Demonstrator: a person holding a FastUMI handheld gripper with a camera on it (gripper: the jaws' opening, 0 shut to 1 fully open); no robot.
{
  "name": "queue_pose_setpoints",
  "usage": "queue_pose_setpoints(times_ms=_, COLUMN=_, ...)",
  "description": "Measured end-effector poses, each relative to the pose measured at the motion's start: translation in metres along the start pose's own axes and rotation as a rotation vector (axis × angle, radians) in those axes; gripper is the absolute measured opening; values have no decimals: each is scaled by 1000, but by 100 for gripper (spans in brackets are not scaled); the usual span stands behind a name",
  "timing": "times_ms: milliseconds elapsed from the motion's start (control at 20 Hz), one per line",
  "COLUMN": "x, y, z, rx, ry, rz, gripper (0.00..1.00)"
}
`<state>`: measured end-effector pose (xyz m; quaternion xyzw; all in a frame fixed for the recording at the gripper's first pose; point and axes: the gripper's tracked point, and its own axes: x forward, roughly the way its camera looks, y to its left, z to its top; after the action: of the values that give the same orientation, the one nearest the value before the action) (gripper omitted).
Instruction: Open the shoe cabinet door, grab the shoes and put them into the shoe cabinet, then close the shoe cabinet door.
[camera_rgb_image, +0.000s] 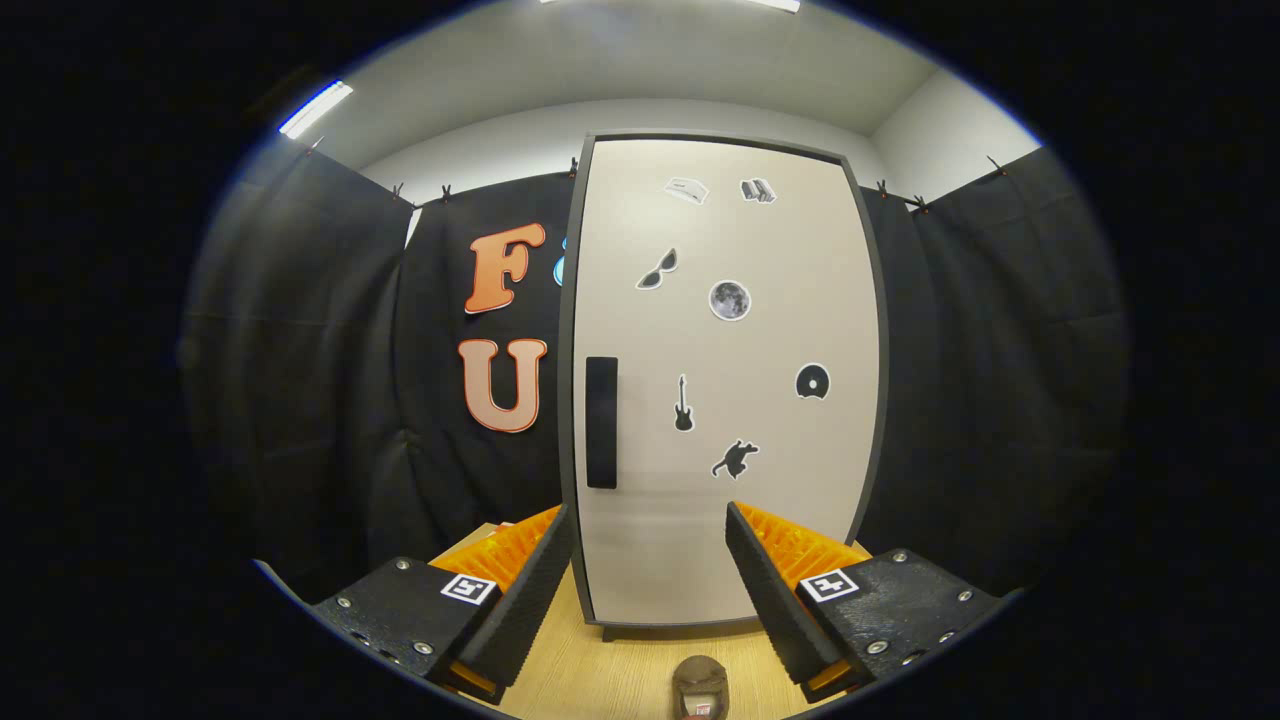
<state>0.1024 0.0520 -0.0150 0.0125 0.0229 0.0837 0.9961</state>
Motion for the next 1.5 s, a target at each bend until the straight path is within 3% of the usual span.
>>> queue_pose_setpoints(times_ms=700, x=116, y=41, z=17, rx=7, ry=-6, rz=69, gripper=95)
queue_pose_setpoints(times_ms=1100, x=155, y=47, z=19, rx=41, ry=-6, rz=72, gripper=93)
queue_pose_setpoints(times_ms=1200, x=159, y=53, z=23, rx=61, ry=-22, rz=86, gripper=88)
queue_pose_setpoints(times_ms=1350, x=164, y=54, z=22, rx=46, ry=-13, rz=72, gripper=62)
queue_pose_setpoints(times_ms=1500, x=165, y=49, z=21, rx=35, ry=-15, rz=43, gripper=45)
